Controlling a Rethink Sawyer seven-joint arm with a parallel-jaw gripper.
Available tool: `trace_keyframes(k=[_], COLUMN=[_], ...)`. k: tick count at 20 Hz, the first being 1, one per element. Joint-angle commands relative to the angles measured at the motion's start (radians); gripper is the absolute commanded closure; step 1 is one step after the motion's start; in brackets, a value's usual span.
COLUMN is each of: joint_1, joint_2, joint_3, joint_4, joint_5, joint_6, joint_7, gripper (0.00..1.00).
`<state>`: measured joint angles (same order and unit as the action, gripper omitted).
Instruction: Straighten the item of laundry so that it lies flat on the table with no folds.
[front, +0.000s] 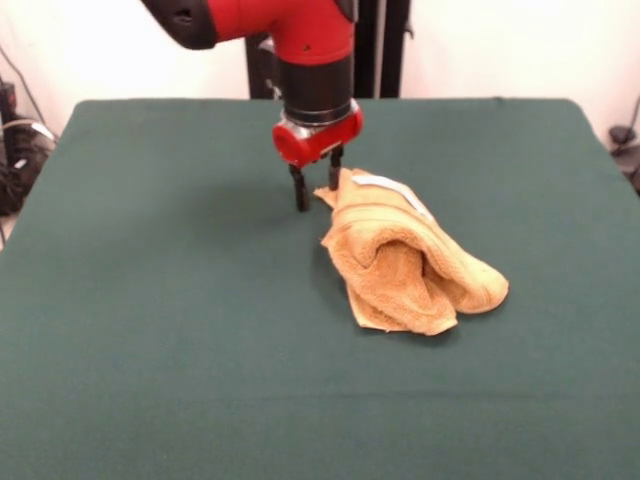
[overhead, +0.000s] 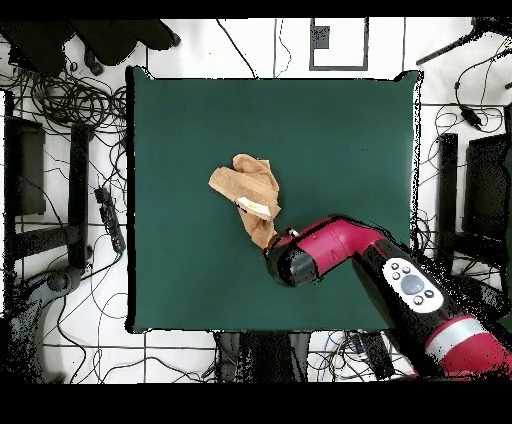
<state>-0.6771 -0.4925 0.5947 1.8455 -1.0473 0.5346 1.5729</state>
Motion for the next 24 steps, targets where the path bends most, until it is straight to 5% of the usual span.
trace_keyframes(k=[1,9,22,23,24], joint_1=[0.128,0.092,0.077,0.084,0.082], joint_2=[0.092,0.120,0.206,0.206,0.209], joint_3=[0.004,0.038,0.039,0.031,0.033], joint_4=[-0.069,-0.044,-0.105,-0.109,-0.110], joint_5=[-0.088,-0.042,0.014,0.018,0.018], joint_6=[-0.361,-0.496,-0.382,-0.384,-0.380], joint_7=[0.179,0.120,0.009,0.005,0.000], gripper=[0.00,0.00,0.00,1.00,1.00])
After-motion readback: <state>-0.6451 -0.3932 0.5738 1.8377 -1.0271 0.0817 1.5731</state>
